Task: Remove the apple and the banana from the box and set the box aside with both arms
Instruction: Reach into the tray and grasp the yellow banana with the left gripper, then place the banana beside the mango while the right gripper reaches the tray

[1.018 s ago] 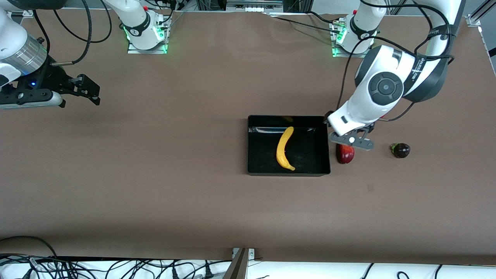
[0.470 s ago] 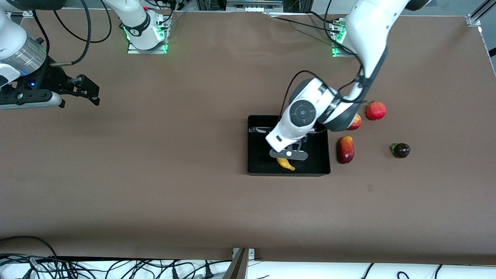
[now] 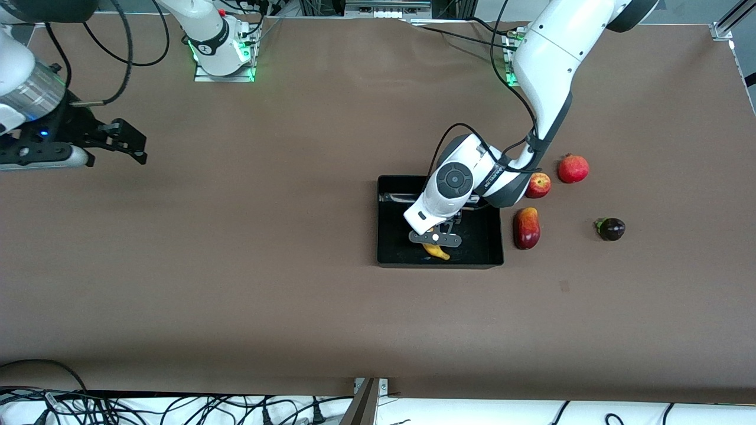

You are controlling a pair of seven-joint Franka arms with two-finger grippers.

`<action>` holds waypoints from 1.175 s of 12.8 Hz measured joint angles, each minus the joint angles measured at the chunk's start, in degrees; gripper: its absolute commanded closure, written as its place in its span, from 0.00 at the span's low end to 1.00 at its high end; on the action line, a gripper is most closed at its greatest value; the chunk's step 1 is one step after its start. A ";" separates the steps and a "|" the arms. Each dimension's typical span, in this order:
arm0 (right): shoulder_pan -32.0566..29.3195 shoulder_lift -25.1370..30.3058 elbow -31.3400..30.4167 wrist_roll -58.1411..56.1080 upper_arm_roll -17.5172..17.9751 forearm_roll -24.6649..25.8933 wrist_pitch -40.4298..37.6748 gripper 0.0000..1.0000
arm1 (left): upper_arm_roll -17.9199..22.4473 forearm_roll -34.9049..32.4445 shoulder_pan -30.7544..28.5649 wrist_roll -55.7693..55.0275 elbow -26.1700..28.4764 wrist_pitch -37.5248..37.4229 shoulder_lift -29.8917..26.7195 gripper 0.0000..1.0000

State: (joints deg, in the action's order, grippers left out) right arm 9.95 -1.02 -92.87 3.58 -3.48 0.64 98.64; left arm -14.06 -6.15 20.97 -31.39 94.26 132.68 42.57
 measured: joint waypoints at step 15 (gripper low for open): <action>2.48 -1.65 0.32 -0.05 0.83 -0.71 0.54 0.00 | 0.71 -0.49 -13.11 15.10 -10.46 -26.03 -9.93 1.00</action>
State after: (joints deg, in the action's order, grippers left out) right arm 12.43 -2.68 -92.54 3.53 -2.65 -0.07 99.18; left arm -13.35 -6.64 7.86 -16.28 83.80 106.65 32.65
